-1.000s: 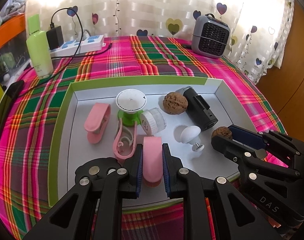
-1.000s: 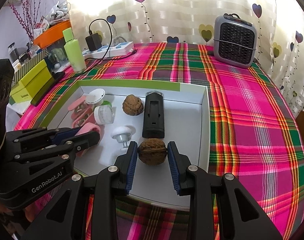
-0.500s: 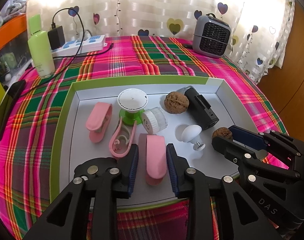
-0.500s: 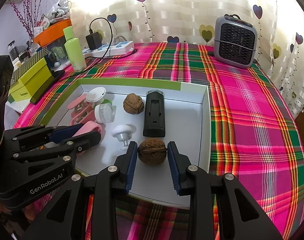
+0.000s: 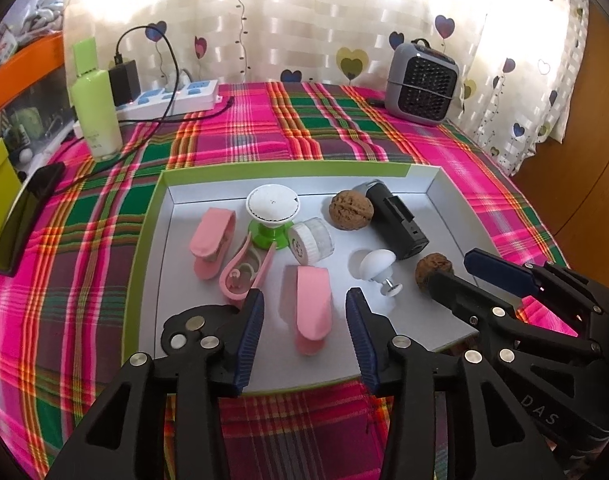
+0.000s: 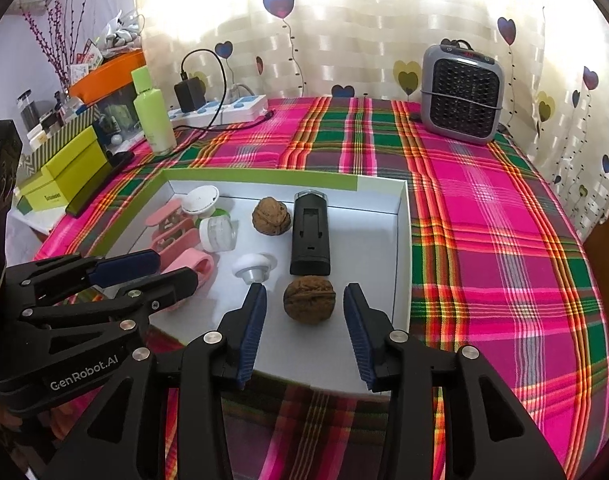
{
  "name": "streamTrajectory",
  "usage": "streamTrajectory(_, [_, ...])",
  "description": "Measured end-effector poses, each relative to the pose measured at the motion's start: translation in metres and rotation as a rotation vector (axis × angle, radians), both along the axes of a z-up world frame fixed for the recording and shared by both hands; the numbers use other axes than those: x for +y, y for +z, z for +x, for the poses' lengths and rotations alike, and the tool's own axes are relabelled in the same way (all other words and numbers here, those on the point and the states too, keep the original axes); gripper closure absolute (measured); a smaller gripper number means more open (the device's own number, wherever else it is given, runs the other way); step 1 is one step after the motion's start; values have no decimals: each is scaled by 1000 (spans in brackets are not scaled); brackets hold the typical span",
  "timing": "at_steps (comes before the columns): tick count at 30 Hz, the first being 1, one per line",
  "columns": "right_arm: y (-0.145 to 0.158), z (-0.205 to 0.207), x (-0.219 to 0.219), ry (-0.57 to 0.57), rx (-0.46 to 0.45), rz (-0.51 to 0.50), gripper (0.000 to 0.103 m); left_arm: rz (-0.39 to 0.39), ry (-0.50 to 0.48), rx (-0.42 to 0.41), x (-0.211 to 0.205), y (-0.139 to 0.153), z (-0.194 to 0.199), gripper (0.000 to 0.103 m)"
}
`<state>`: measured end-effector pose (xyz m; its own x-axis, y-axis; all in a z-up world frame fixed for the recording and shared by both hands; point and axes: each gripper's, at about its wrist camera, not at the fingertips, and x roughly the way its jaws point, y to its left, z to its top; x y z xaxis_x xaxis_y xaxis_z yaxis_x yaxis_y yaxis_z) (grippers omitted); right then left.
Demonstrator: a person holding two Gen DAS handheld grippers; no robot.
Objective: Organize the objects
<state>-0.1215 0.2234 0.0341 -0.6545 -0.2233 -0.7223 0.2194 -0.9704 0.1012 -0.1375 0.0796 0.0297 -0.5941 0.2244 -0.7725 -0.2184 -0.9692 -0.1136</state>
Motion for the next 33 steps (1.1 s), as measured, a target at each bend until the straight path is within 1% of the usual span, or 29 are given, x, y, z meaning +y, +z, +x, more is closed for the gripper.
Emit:
streamTrajectory(5, [6,10,-1,-3,24,-14,61,8,8,13,-2,4,10,58])
streamTrajectory(12, [12,25,-1,-7,46,-35,61,-2,29,69,-9,12,32,58])
streamTrajectory(14, [13,30,-2,-2,52,-40,59,-25,35,97,-10,14,39,58])
streamTrajectory(15, [13,32,-3,-1,53,-39,55,-29,38,103,-11,14,43,58])
streamTrajectory(17, [14,37,-5,2,58,-41,54,-23,38,100,-13,14,48,57])
streamTrajectory(20, [13,43,-7,5,57,-41,54,-46,53,113,-15,12,59,57])
streamTrajectory(25, [11,55,-8,1,56,-47,53,-37,56,108,-18,9,72,57])
streamTrajectory(27, [9,59,-9,0,49,-43,53,-48,72,114,-20,7,77,57])
streamTrajectory(29, [6,61,-11,1,40,-35,53,-35,69,108,-21,5,80,57])
streamTrajectory(33, [0,63,-12,-5,23,-23,53,-50,79,89,-22,-3,83,57])
